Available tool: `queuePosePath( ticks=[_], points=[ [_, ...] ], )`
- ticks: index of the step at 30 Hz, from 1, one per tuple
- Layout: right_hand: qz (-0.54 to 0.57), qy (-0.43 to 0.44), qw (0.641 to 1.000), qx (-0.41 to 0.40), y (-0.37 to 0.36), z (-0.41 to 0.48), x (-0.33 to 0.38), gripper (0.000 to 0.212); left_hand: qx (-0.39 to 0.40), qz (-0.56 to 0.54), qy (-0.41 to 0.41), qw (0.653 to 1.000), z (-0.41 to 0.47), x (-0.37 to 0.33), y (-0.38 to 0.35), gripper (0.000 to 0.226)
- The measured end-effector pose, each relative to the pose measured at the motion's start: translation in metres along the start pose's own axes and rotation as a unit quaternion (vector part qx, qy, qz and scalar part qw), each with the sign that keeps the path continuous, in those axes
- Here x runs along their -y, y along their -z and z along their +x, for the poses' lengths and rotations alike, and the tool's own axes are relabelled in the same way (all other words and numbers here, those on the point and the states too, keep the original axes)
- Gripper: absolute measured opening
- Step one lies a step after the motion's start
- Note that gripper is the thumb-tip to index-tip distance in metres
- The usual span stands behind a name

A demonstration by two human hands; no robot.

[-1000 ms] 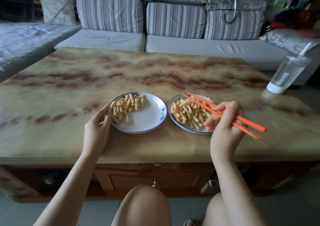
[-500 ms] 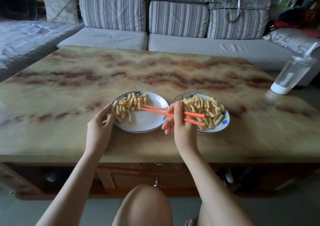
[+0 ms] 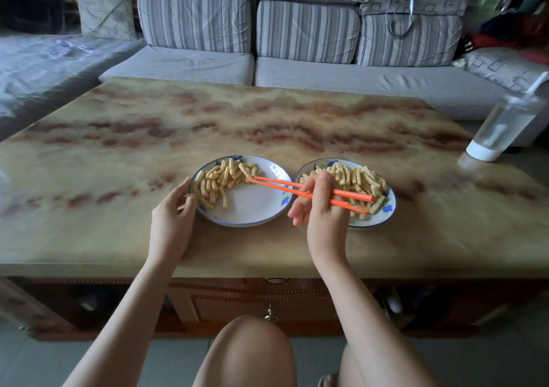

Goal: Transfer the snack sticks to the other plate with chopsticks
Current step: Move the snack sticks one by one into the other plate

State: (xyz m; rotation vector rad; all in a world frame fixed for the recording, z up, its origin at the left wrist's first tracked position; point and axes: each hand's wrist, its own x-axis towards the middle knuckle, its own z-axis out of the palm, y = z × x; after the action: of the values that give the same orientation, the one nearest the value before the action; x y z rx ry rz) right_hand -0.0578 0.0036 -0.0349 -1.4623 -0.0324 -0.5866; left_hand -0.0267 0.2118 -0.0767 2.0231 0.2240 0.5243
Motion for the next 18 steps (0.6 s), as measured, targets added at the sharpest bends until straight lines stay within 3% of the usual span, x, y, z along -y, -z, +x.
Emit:
queuePosePath(
  ticks=[10, 18],
  points=[
    [-0.001, 0.042, 0.984, -0.172, 0.044, 0.010, 0.017, 0.037, 0.001, -0.006, 0.003, 1.000, -0.001, -0.001, 0.000, 0.039],
    [-0.035, 0.045, 0.983, -0.172, 0.052, 0.017, 0.015, 0.036, 0.002, -0.011, 0.006, 1.000, -0.001, -0.002, 0.000, 0.039]
  ],
)
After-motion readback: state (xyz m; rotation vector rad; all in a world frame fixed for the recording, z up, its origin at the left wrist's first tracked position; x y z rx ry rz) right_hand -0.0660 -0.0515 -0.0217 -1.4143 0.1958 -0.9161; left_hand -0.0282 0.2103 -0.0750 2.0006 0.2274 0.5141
